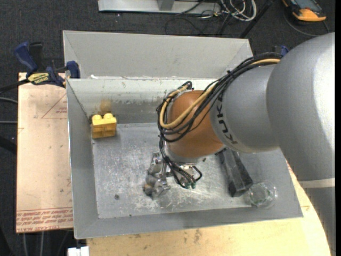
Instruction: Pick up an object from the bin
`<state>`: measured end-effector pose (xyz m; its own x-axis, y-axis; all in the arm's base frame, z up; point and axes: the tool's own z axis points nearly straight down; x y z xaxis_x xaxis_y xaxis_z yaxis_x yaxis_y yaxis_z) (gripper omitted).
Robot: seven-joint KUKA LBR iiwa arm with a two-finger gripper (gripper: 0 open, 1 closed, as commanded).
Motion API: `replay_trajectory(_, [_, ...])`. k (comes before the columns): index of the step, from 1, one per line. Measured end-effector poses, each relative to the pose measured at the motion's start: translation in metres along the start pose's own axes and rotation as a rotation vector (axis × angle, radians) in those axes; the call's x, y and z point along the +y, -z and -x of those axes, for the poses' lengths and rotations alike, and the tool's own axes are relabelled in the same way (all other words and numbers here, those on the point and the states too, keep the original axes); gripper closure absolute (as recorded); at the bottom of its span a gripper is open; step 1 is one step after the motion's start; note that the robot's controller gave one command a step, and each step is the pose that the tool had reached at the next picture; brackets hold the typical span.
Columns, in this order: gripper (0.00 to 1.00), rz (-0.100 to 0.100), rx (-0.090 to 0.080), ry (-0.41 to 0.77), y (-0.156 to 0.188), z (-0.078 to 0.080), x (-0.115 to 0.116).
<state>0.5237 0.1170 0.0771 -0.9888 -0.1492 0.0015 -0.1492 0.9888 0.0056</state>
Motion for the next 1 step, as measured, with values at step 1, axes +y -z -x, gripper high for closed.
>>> replay_trajectory(1, [1.00, 0.000, 0.000, 0.000, 0.0000, 0.0000, 0.0000])
